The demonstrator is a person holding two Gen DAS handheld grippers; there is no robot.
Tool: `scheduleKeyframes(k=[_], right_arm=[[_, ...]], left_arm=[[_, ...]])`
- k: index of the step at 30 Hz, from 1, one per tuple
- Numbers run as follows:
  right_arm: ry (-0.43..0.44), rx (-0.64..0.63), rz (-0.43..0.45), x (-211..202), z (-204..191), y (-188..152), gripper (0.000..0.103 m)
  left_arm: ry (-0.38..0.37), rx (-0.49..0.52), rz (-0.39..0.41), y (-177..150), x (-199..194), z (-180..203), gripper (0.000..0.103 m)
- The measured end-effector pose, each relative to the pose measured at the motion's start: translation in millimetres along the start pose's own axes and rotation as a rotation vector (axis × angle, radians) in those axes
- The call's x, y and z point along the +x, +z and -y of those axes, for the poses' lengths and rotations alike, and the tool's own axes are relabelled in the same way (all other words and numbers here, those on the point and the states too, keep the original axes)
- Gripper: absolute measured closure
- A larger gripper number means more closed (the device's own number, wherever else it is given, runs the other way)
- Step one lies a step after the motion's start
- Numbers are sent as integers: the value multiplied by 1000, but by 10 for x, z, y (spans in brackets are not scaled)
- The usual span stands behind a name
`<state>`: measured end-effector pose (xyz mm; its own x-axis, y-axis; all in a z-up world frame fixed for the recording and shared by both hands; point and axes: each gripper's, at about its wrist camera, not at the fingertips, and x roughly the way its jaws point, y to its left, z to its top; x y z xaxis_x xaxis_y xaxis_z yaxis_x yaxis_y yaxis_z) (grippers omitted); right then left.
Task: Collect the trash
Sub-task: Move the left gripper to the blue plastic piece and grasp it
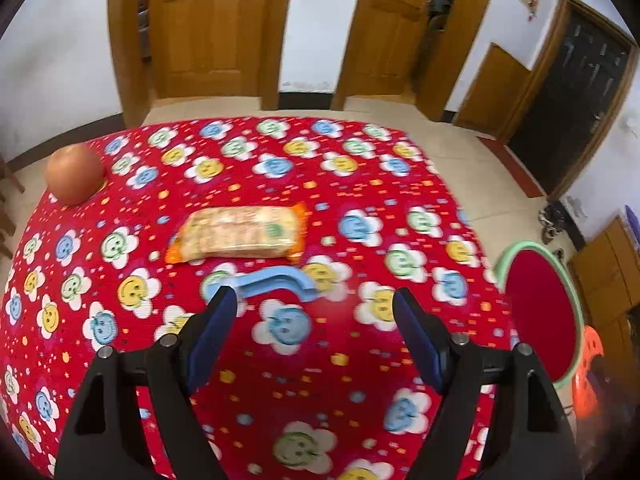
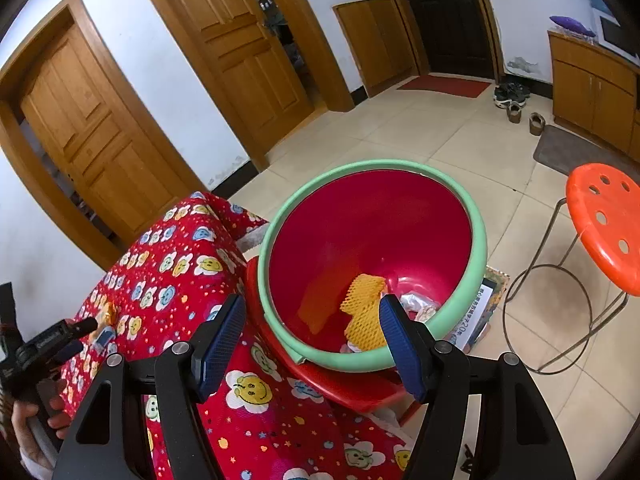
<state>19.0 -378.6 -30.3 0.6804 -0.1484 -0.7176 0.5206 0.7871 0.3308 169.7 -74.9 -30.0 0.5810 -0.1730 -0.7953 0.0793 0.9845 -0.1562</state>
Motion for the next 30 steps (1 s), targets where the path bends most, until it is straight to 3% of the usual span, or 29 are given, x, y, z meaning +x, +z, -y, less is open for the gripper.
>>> scheduleKeyframes(k=[13, 20, 30], right_arm=[[-7, 2, -25, 106, 26, 9, 32], [0, -8, -34, 156, -27, 1, 32], [26, -56, -42, 174, -250, -13, 32]], left_arm=[[141, 57, -14, -17, 397, -63, 23], [118, 31, -46, -29, 528, -123, 24], [76, 19, 12, -27, 307, -207, 27]])
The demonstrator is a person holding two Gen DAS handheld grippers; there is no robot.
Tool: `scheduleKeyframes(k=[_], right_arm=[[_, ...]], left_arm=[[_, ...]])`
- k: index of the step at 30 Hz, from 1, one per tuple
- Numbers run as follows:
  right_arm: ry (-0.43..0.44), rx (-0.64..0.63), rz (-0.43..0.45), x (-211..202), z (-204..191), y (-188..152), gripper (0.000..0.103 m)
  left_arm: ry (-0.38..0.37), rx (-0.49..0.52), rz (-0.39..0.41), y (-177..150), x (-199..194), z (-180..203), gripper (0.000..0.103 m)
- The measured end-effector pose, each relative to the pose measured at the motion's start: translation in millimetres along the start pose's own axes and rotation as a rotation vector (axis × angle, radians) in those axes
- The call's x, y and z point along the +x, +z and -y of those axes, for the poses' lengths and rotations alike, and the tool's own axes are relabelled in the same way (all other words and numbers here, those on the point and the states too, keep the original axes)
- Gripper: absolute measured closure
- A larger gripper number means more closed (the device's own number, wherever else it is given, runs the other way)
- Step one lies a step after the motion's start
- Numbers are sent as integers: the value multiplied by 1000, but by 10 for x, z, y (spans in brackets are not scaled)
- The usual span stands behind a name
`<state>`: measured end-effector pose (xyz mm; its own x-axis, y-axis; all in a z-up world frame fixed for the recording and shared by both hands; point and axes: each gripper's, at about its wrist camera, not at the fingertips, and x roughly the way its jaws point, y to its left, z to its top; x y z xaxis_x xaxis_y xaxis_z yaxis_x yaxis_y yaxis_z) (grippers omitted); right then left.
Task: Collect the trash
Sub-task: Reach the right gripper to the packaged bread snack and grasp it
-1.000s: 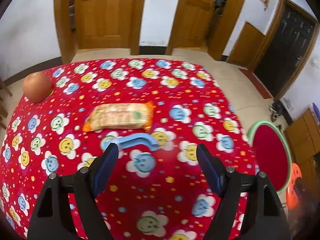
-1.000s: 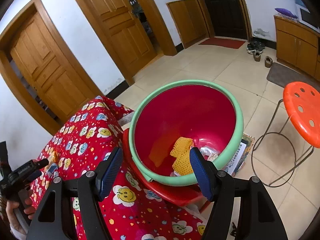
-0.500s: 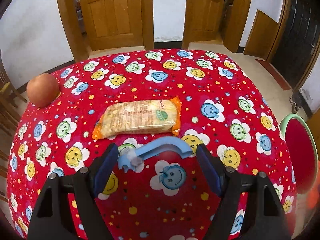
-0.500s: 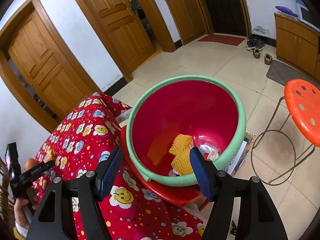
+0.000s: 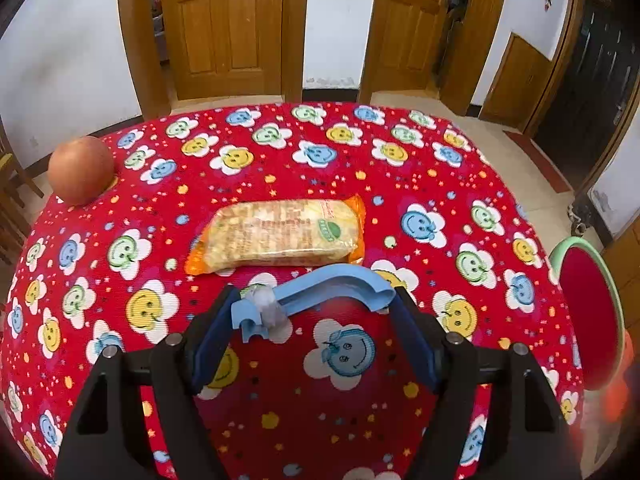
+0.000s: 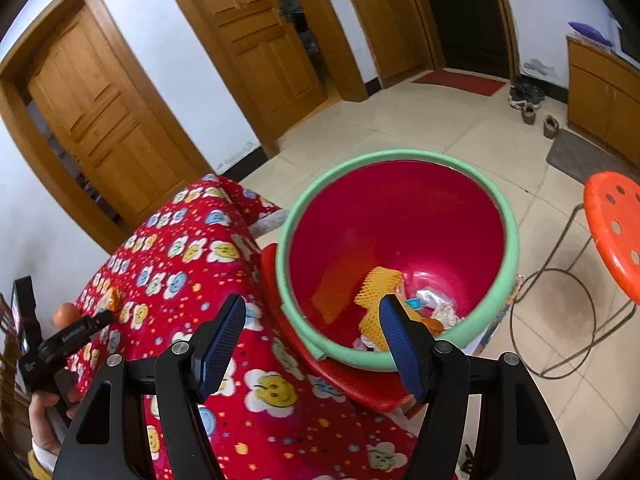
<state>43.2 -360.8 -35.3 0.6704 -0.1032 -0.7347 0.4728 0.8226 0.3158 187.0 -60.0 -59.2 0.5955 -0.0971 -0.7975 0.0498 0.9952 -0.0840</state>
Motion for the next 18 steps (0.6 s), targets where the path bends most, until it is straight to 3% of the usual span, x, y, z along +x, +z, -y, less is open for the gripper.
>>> scheduleKeyframes(k=[7, 18], right_arm=[[52, -74, -16, 36, -380, -1, 32], [147, -221, -77, 212, -1247, -66, 32]], left_arm=[[14, -14, 47, 25, -303, -179, 27], [122, -92, 95, 69, -554, -822, 27]])
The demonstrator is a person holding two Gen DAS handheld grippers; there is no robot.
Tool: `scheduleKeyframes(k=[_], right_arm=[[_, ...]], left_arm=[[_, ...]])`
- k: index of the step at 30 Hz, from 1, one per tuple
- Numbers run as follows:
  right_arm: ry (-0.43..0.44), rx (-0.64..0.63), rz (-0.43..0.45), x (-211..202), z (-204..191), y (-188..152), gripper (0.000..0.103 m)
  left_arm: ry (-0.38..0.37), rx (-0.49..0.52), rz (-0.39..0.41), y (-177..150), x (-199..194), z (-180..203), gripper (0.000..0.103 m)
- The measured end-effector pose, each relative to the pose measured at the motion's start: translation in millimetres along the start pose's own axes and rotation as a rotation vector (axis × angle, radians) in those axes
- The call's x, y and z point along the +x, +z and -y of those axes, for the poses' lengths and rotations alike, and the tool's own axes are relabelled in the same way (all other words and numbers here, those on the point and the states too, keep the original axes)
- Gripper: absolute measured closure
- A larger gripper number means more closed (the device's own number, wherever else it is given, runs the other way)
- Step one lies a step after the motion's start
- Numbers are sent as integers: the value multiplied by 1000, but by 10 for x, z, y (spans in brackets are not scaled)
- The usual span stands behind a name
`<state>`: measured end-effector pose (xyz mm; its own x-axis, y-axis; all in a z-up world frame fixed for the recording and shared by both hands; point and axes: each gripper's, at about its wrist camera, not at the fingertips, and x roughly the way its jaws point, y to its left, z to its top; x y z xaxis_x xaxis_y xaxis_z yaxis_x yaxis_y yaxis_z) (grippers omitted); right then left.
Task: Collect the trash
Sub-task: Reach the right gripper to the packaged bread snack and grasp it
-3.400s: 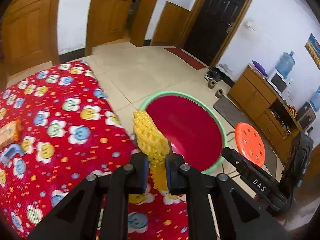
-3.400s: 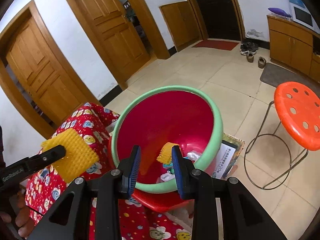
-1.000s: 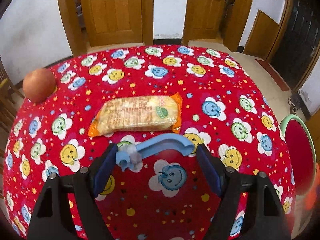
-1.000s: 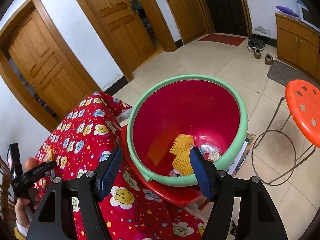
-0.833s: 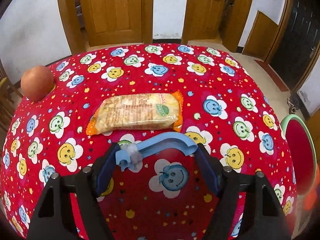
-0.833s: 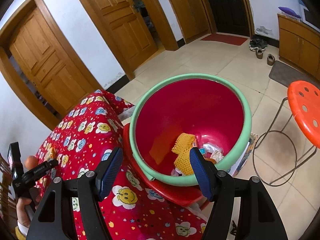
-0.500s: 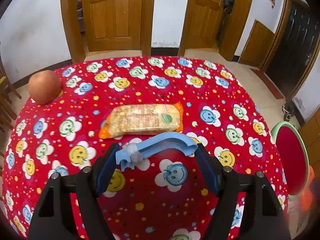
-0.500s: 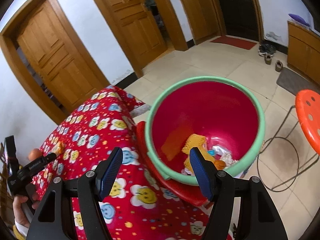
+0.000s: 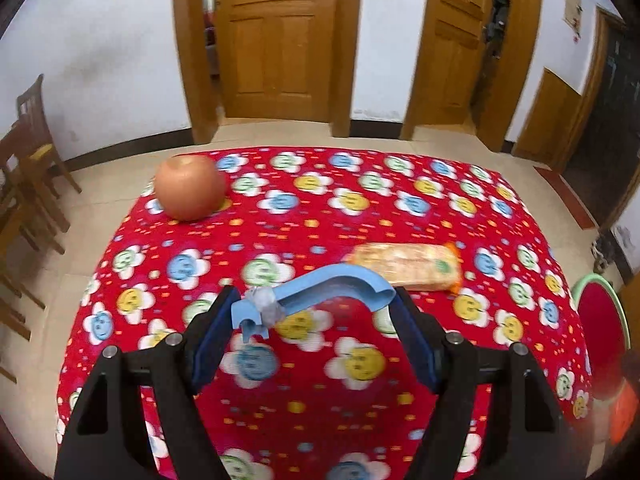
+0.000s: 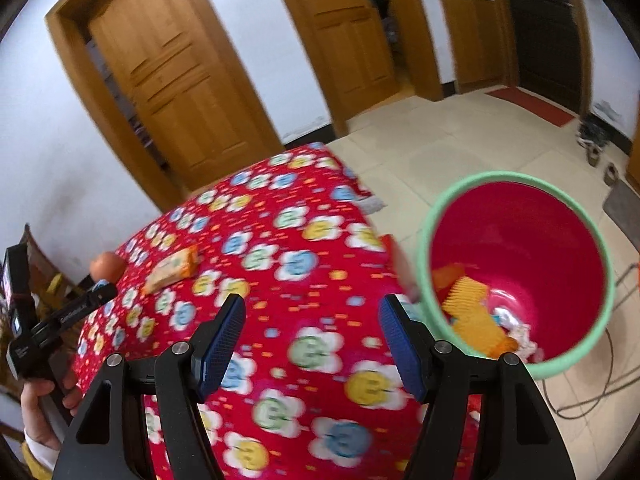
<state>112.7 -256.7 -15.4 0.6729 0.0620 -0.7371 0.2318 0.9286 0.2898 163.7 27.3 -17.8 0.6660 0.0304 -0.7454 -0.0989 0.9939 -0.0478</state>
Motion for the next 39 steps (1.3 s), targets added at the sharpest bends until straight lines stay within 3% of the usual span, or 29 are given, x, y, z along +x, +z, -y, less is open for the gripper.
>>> scheduleKeyframes(k=[11, 20, 22, 24, 26, 39], right_arm=[[67, -110, -83, 464, -782, 31, 25], [108, -173, -127, 925, -1306, 34, 21], [109, -177, -136, 1045, -1403, 36, 17], [110, -179, -143, 1148, -1478, 42, 1], [113, -184, -144, 1267, -1566, 51, 0], [14, -278, -182, 1780, -1938, 28, 0]], left_arm=[[69, -109, 2, 0, 196, -554, 27], [77, -168, 4, -32, 285, -755, 27], [79, -179, 8, -38, 279, -788, 27], [72, -189, 6, -44, 282, -809, 27], [66, -199, 4, -52, 283, -829, 27], [45, -235, -1, -66, 283, -908, 27]])
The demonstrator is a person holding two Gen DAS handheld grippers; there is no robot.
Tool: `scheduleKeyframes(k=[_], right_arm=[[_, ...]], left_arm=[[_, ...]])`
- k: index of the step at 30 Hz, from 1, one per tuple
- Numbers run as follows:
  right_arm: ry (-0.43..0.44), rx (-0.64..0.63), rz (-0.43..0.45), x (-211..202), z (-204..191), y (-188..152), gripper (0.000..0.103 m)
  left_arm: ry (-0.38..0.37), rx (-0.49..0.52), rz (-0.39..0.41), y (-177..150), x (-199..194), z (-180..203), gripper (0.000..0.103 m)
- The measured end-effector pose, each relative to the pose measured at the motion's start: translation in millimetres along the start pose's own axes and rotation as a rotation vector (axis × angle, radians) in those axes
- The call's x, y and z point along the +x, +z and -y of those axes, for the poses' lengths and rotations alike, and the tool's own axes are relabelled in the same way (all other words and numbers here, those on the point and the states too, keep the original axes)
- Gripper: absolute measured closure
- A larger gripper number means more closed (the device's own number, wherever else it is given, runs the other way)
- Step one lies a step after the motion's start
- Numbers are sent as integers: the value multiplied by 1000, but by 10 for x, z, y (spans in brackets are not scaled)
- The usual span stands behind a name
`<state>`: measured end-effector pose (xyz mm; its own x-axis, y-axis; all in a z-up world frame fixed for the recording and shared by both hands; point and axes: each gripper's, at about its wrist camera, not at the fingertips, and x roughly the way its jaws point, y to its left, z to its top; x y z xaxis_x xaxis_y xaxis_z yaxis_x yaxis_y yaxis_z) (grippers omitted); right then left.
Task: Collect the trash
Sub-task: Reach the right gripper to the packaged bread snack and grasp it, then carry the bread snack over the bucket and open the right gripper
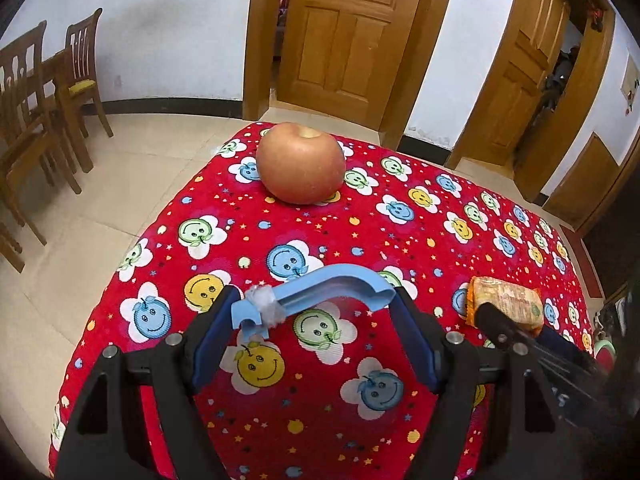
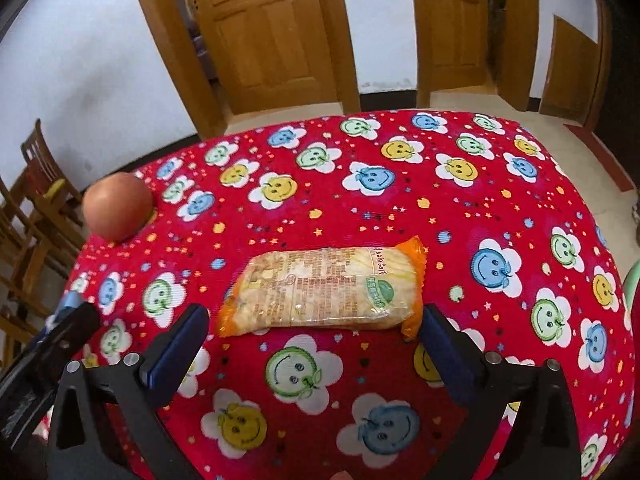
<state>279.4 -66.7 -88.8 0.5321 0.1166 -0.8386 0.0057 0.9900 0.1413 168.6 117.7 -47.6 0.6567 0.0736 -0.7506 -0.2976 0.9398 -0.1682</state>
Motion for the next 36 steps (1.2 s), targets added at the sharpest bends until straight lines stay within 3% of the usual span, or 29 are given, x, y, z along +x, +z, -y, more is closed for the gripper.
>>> scheduleKeyframes(k=[6, 9, 15, 21, 36], right_arm=[[-49, -21, -11, 67, -35, -12, 2], [-76, -21, 1, 49, -36, -26, 15], [-55, -19, 3, 14, 34, -16, 20], [-31, 17, 23, -118, 150, -54, 21], [2, 106, 127, -889, 711, -269, 21]], left_arm=[[-2, -3, -4, 5, 6, -10, 27], [-5, 0, -3, 4, 6, -8, 27], [-11, 6, -4, -7, 9, 17, 27], [-13, 14, -3, -18, 5, 43, 27], [-18, 50, 4, -63, -21, 141, 27]])
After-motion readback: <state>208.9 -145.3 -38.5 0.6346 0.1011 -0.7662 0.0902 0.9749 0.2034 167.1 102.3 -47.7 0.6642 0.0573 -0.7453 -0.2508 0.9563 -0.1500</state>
